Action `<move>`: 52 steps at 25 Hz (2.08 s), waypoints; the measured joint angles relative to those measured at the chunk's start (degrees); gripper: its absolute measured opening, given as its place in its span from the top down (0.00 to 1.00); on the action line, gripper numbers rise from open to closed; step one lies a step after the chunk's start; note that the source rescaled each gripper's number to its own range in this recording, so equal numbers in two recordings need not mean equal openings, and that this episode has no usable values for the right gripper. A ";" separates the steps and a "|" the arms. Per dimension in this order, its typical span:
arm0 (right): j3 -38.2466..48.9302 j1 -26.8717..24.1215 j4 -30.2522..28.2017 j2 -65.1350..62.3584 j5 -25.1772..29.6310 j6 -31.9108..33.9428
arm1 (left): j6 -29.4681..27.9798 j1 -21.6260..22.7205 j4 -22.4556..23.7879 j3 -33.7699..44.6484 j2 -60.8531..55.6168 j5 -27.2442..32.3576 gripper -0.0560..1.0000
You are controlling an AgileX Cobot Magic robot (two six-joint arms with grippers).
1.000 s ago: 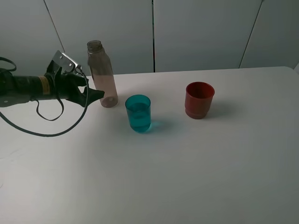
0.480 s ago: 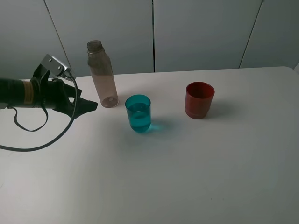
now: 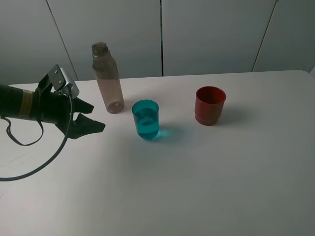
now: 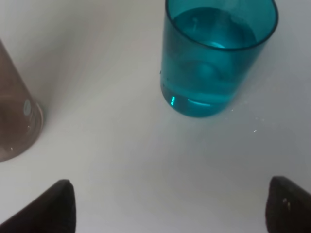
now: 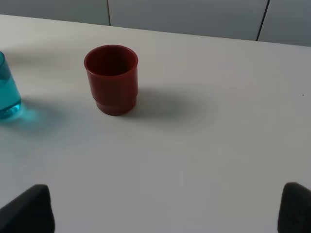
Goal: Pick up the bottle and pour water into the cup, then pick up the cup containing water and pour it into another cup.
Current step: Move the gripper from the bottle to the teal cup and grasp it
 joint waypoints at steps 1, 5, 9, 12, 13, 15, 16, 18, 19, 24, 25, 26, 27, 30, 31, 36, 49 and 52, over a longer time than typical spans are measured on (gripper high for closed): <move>0.00 0.00 0.00 0.00 0.00 0.00 | 0.15 0.00 0.04 0.00 0.00 -0.15 0.00; 0.00 0.00 0.00 0.00 0.00 0.00 | 0.90 0.00 1.22 0.00 0.00 -0.28 0.00; 0.00 0.00 0.00 0.00 0.00 0.00 | 1.01 0.00 4.74 -0.10 0.00 -0.37 0.00; 0.00 0.00 0.00 0.00 0.00 0.00 | 1.12 0.00 4.90 -0.10 0.40 -0.37 0.00; 0.00 0.00 0.00 0.00 0.00 0.00 | 1.12 0.00 4.51 -0.10 0.90 -0.37 0.00; 0.00 0.00 0.00 0.00 0.00 0.00 | 1.52 0.00 4.14 -0.45 2.40 -0.61 0.00; 0.00 0.00 0.00 0.00 0.00 0.00 | 1.87 0.00 4.09 -0.84 3.47 -0.74 0.00; 0.00 0.00 0.00 0.00 0.00 0.00 | 2.15 0.00 3.98 -1.93 5.68 -1.36 0.00; 0.00 0.00 0.00 0.00 0.00 0.00 | 2.15 0.00 3.98 -2.52 6.88 -2.12 0.00; 0.00 0.00 0.00 0.00 0.00 0.00 | 2.27 0.00 4.11 -6.50 11.35 -5.24 0.00; 0.00 0.00 0.00 0.00 0.00 0.00 | 2.42 0.00 4.59 -7.30 11.78 -5.50 0.00; 0.00 0.00 0.00 0.00 0.00 0.00 | 2.76 0.00 4.85 -7.96 12.33 -5.93 0.00; 0.00 0.00 0.00 0.00 0.00 0.00 | 3.75 0.00 5.25 -8.74 12.79 -6.42 0.00; 0.00 0.00 0.00 0.00 0.00 0.00 | 8.23 0.00 6.04 -10.51 14.36 -9.58 0.00; 0.00 0.00 0.00 0.00 0.00 0.00 | 9.78 0.00 6.14 -11.04 14.91 -10.68 0.00; 0.00 0.00 0.00 0.00 0.00 0.00 | 12.97 0.00 5.16 -12.04 16.33 -12.56 0.00; 0.00 0.00 0.00 0.00 0.00 0.00 | 29.54 0.09 -5.64 -12.46 21.78 -20.91 0.00; 0.00 0.00 0.00 0.00 0.00 0.00 | 29.54 0.09 -5.56 -13.30 22.53 -22.03 0.00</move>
